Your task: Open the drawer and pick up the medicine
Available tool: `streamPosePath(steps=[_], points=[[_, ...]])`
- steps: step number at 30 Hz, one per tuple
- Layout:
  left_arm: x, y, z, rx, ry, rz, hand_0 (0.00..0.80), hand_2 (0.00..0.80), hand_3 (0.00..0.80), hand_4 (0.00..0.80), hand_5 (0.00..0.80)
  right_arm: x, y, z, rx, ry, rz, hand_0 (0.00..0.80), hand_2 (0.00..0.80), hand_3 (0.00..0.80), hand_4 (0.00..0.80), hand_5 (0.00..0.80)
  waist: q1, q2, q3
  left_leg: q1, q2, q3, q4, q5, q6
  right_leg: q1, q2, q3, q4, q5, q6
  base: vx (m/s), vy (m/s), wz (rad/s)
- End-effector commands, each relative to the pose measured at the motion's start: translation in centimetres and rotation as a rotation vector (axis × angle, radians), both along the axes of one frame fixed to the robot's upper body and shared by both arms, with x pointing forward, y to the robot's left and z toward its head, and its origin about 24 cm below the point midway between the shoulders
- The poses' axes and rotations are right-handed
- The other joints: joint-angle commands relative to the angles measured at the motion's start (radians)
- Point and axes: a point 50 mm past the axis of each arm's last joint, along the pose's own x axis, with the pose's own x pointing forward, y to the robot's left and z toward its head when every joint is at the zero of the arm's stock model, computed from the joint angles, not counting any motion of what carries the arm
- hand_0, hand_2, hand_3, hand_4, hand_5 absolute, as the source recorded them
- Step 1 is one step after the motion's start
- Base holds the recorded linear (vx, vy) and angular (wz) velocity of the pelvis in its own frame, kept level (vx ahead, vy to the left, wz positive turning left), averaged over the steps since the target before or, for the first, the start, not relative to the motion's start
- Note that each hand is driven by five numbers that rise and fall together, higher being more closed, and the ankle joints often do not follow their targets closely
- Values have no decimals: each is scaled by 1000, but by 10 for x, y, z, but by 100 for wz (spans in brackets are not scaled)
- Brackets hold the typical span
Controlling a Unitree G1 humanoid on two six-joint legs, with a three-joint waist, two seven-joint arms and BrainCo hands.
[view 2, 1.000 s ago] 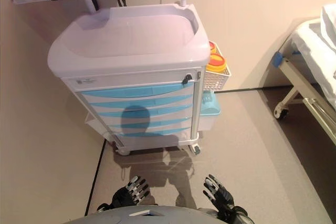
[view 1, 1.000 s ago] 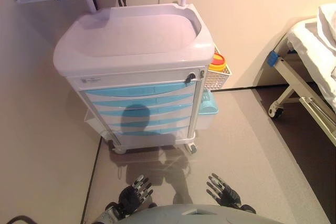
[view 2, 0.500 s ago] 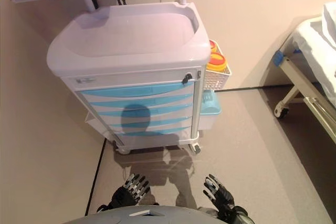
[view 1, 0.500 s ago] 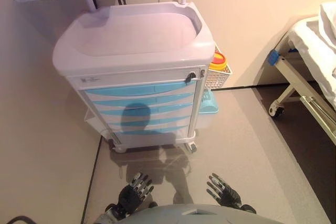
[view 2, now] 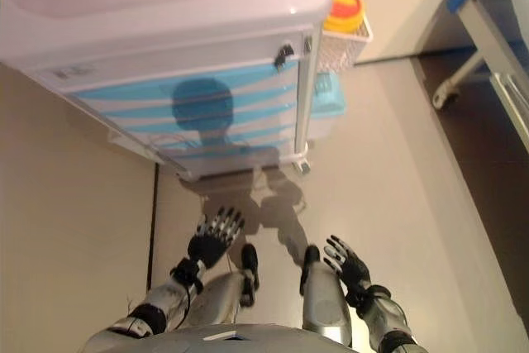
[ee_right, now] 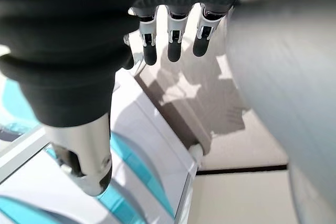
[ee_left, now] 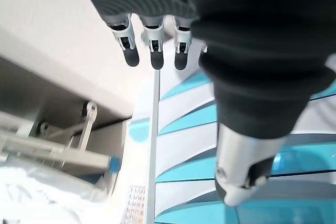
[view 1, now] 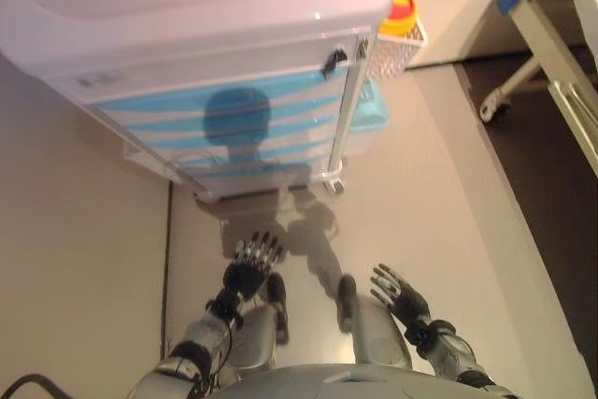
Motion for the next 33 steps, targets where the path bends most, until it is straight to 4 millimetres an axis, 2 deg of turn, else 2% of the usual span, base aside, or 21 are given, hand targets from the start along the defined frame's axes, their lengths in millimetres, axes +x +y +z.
streamPosePath(steps=[1, 6, 7, 12, 20, 24, 27, 29, 30, 33], points=[[16, -11, 24, -143, -183, 72, 0, 0, 0, 0, 0, -2, 13, 5, -15, -44, 87, 0, 0, 0, 0, 0, -32, 13, 0, -108, -51, -61, 90, -74, 48, -101, 22, 18, 140, -42, 2, -10, 82, -22], [33, -13, 44, -194, -299, 95, 0, 0, 0, 0, 0, 2, 15, 14, -30, -89, 106, 0, 0, 0, 0, 0, -47, 8, 18, -204, -63, -72, 189, -101, 57, -194, 41, 52, 257, -76, -18, 24, 53, -8], [37, -15, 51, -217, -333, 99, 0, 0, 0, 0, 0, 3, 15, 16, -25, -92, 102, 0, 0, 0, 0, 0, -53, 5, 26, -221, -72, -81, 230, -137, 57, -212, 48, 67, 311, -110, -18, 86, 18, 8], [45, -20, 65, -298, -408, 123, 0, 0, 0, 0, 0, 0, 16, 17, -17, -85, 88, 0, 0, 0, 0, 0, -61, -2, 42, -269, -84, -89, 281, -154, 70, -278, 62, 78, 385, -111, -22, 61, 7, 16], [66, -14, 94, -406, -544, 228, 0, 0, 0, 0, 0, -5, 15, 16, -1, -63, 74, 0, 0, 0, 0, 0, -76, -16, 61, -322, -78, -70, 304, -150, 87, -341, 81, 90, 383, -81, -18, 31, 14, -2], [81, -8, 113, -360, -612, 241, 0, 0, 0, 0, 0, -4, 15, 17, 1, -60, 88, 0, 0, 0, 0, 0, -88, -25, 68, -346, -63, -58, 320, -150, 90, -355, 93, 103, 363, -61, -12, 10, -2, -3], [93, 3, 129, -333, -648, 255, 0, 0, 0, 0, 0, -3, 15, 17, 15, -56, 88, 0, 0, 0, 0, 0, -97, -31, 72, -360, -52, -51, 334, -153, 91, -359, 96, 111, 348, -51, -10, 20, -8, -9], [105, 15, 148, -292, -694, 260, 0, 0, 0, 0, 0, -1, 14, 18, 18, -58, 101, 0, 0, 0, 0, 0, -103, -32, 74, -369, -50, -46, 343, -159, 94, -365, 98, 119, 345, -43, -8, 12, 16, -6], [106, 16, 149, -290, -702, 260, 0, 0, 0, 0, 0, -1, 14, 18, 18, -59, 102, 0, 0, 0, 0, 0, -104, -32, 75, -369, -50, -46, 343, -159, 95, -365, 98, 119, 344, -42, -8, 20, 36, -6], [117, 23, 173, -262, -774, 263, 0, 0, 0, 0, 0, -2, 11, 17, 4, -58, 119, 0, 0, 0, 0, 0, -116, -24, 80, -367, -50, -36, 338, -160, 97, -369, 100, 129, 340, -31, -6, 22, 55, -2]])
